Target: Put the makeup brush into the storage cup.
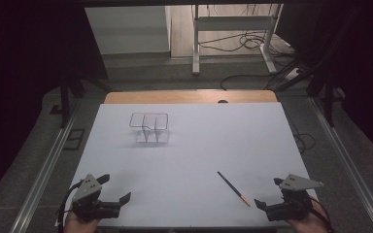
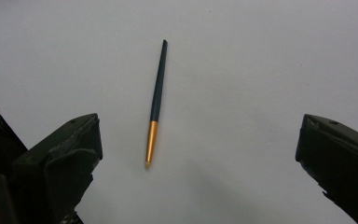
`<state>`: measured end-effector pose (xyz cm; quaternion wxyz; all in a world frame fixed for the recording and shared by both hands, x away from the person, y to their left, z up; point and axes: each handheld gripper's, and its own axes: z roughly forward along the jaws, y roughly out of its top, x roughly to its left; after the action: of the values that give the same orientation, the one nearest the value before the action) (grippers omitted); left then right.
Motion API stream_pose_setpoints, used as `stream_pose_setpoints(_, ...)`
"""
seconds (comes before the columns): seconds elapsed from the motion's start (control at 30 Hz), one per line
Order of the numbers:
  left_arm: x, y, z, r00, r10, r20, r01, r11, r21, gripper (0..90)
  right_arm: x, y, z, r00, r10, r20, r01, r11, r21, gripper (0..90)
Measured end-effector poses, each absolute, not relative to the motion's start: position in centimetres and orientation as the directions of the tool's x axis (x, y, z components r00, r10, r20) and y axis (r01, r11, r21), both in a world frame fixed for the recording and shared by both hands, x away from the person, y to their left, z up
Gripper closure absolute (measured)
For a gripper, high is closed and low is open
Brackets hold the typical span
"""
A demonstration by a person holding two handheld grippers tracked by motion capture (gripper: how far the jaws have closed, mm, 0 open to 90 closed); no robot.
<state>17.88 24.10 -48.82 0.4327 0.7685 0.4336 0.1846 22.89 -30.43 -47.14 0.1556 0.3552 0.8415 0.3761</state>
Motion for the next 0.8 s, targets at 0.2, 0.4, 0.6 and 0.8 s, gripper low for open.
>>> stream_pose_setpoints(0.2,17.8,23.9,-48.8,0.555,0.829,-0.067,0.498,-0.267,0.825,3.0,23.1,-29.9,-46.9,-0.706,0.708,0.007,0.478,0.469,0.743,0.7)
stream_pose_setpoints(0.4,17.9,23.8,-48.9,0.557,0.829,-0.051,0.496,-0.283,0.821,2.8,23.5,-29.3,-46.7,-0.712,0.702,0.008,0.478,0.476,0.738,0.7)
stream_pose_setpoints(0.6,17.9,23.8,-48.9,0.559,0.828,-0.051,0.498,-0.285,0.819,2.7,23.8,-28.8,-46.6,-0.714,0.7,0.028,0.494,0.475,0.728,1.1)
stream_pose_setpoints(0.8,18.0,23.8,-49.0,0.555,0.83,-0.059,0.504,-0.279,0.818,2.7,24.2,-28.2,-46.8,-0.718,0.695,0.026,0.508,0.498,0.703,1.3)
